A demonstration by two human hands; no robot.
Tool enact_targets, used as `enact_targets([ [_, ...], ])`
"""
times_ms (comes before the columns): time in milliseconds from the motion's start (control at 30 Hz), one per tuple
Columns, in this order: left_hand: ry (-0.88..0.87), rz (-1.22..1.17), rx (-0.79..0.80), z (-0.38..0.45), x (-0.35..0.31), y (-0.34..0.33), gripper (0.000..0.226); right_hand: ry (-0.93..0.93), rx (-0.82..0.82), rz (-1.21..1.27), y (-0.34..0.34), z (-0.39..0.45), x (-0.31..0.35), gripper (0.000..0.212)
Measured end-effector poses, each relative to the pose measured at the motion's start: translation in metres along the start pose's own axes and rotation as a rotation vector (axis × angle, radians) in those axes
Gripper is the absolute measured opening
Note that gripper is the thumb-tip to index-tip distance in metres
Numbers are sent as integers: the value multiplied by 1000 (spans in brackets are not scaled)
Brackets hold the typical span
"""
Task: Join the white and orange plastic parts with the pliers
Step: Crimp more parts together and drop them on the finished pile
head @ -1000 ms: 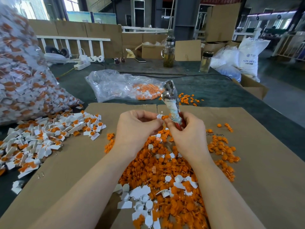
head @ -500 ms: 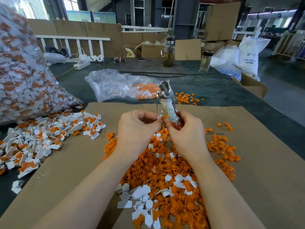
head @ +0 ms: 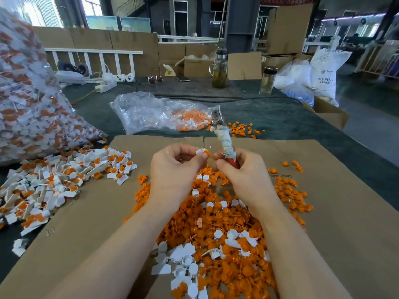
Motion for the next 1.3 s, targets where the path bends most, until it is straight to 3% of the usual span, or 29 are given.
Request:
enact_targets([
  [133, 14, -88, -3, 1, 0, 2, 10, 32, -12, -17, 2, 0, 2, 6],
  [333, -9, -68, 18, -2, -2, -2, 9, 157, -53, -135, -2, 1, 8, 13],
  [767, -89, 58, -41, -5, -5, -1, 10, 110, -70, -89, -5, 1, 4, 12],
  [867, -88, 54, -43, -2, -4, 1, 10, 35, 18, -38, -6, 1, 2, 9],
  [1033, -35, -175, -14, 7, -1, 9, 5, -179, 234, 78, -3, -3, -8, 4],
  [1300, -54, -298, 23, 13, -1, 14, 7, -227, 444, -78, -8, -7, -10, 17],
])
Point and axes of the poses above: each hand's wrist, its own z-axis towards the middle knuckle, its own y-axis out of the back of the hand, x = y × z, the point moved 6 cm from there along z, towards the middle knuckle, and after that the axes turned 13 degrees about z, right-handed, at the moved point
